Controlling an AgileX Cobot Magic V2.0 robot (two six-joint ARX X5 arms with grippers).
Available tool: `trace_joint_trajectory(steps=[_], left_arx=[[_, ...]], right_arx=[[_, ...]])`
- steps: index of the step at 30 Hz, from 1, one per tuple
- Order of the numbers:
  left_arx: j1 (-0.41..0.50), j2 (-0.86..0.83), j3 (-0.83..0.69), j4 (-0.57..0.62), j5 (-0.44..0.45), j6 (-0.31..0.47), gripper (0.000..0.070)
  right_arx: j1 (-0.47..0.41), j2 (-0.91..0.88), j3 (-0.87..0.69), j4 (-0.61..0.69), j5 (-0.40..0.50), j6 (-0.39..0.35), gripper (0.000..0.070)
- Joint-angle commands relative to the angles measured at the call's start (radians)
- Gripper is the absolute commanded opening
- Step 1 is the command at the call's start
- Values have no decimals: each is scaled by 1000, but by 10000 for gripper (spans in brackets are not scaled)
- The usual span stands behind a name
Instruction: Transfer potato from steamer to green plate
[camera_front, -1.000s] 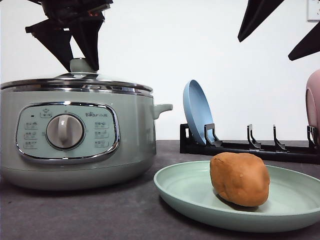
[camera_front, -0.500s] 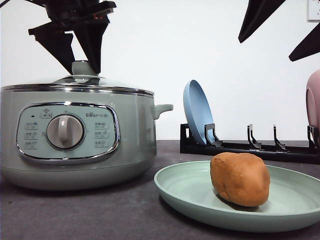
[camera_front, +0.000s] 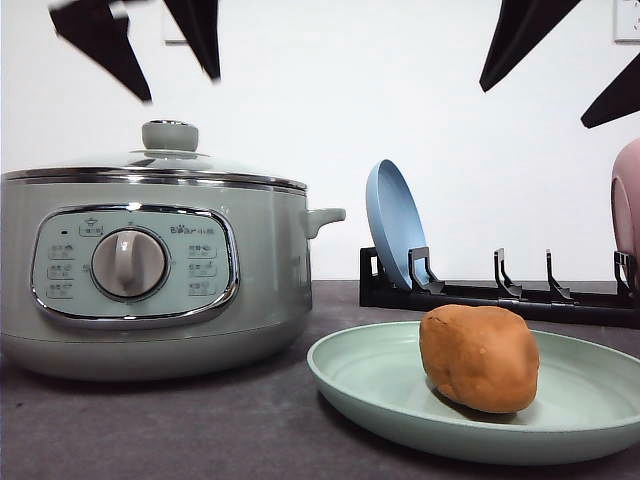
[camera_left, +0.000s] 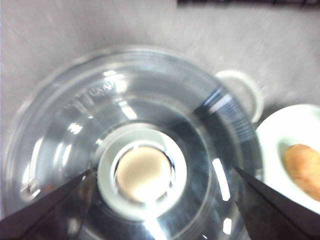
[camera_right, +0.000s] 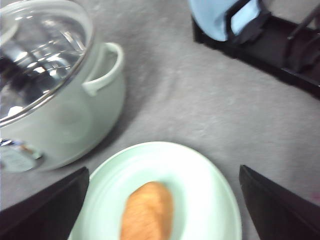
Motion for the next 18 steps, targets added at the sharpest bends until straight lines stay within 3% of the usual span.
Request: trace_joint_trajectory(steps=[1,5,14,16,17,18], left_arx=[[-5,-9,21,-4,4,-16,561],[-5,-78,21,-28,17,-16,559],[-5,-217,21,-129,122,-16,548],[-5,-236,21,-147,122,-16,491],[-5,-242,21,-154,122,-16,412],[-5,-246,21,-159,122,-16,299]], right_arx=[[5,4,16,4,-11,-8,606],[5,4,16,-3,-73,-8,606],[5,4,16,-31,-336,-8,605],[5,4,16,-35,-368,-7,599],[5,4,16,-37,-375,-7,574],[5,4,16,-42,-381,-7,494]])
